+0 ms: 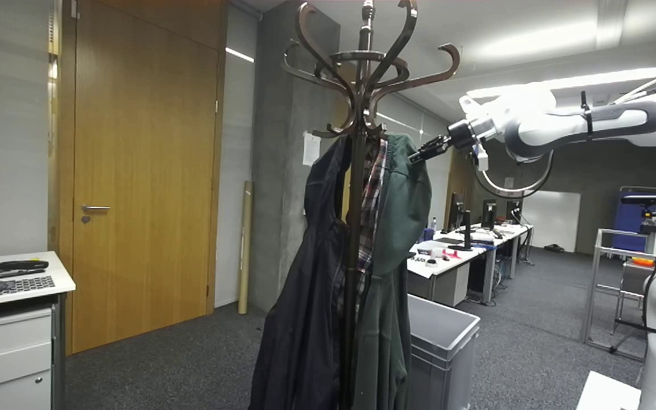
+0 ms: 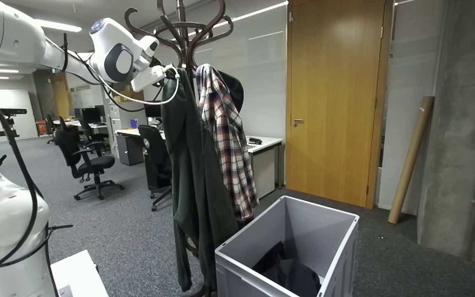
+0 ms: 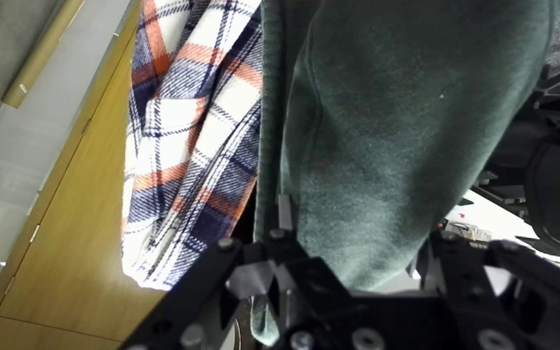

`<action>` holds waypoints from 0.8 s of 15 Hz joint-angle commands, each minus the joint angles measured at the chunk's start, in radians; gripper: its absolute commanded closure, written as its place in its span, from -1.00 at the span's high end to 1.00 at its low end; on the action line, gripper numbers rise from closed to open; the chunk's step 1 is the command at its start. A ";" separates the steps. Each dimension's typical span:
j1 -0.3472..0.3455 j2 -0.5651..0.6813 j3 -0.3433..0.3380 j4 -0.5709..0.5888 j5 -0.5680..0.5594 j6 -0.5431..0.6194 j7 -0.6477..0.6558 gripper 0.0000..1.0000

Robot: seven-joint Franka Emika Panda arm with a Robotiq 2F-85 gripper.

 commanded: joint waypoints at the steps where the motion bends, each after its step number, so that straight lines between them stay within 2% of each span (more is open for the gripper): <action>1: 0.021 -0.018 -0.030 0.056 -0.015 -0.028 -0.017 -0.56; 4: 0.006 -0.058 -0.041 0.083 -0.023 -0.050 -0.015 -0.97; 12: -0.069 -0.162 -0.080 0.104 -0.065 -0.070 0.001 -0.97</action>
